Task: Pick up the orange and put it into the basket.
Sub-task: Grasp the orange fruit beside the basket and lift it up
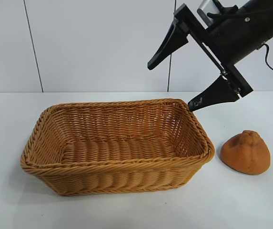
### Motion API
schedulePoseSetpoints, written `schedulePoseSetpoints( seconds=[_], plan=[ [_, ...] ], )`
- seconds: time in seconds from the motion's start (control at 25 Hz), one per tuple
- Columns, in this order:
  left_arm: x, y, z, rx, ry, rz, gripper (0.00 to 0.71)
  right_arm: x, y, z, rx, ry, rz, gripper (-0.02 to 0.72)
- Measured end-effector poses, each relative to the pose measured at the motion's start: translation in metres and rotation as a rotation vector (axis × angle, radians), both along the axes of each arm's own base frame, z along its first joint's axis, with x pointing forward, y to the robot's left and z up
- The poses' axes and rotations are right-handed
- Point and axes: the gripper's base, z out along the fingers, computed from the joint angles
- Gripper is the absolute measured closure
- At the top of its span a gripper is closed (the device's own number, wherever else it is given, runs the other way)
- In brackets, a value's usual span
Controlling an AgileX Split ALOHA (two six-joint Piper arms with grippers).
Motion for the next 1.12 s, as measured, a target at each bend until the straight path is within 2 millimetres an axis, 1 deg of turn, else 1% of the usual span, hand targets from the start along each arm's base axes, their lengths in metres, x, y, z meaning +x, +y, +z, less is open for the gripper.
schedulePoseSetpoints(
  seconds=[0.08, 0.2, 0.28, 0.4, 0.52, 0.68, 0.84, 1.0, 1.12],
  plan=[
    [-0.007, 0.000, 0.000, -0.002, -0.046, 0.000, 0.065, -0.001, 0.000, 0.001, -0.002, 0.004, 0.015, 0.010],
    [-0.019, 0.001, 0.000, -0.005, -0.119, 0.000, 0.065, 0.002, -0.001, 0.008, -0.033, -0.008, 0.051, 0.010],
    [-0.023, 0.001, 0.000, -0.006, -0.145, 0.000, 0.065, 0.006, -0.003, 0.017, -0.084, -0.027, 0.071, 0.010],
    [-0.023, 0.001, 0.000, -0.007, -0.148, 0.000, 0.065, 0.012, -0.012, 0.026, -0.218, -0.044, 0.071, 0.010],
    [-0.023, 0.001, 0.000, -0.007, -0.148, 0.000, 0.065, 0.017, -0.026, 0.031, -0.388, -0.053, 0.052, 0.010],
    [-0.023, 0.001, 0.000, -0.007, -0.148, 0.000, 0.065, 0.019, -0.039, 0.033, -0.536, -0.052, 0.052, 0.010],
    [-0.023, 0.001, 0.000, -0.007, -0.148, 0.000, 0.065, 0.023, -0.059, 0.032, -0.563, -0.030, -0.008, 0.010],
    [-0.023, 0.001, 0.000, -0.007, -0.148, 0.000, 0.065, 0.028, -0.086, 0.032, -0.569, -0.009, -0.081, 0.010],
    [-0.023, 0.001, 0.000, -0.007, -0.148, 0.000, 0.065, 0.029, -0.100, 0.031, -0.571, 0.002, -0.117, 0.010]
  ],
)
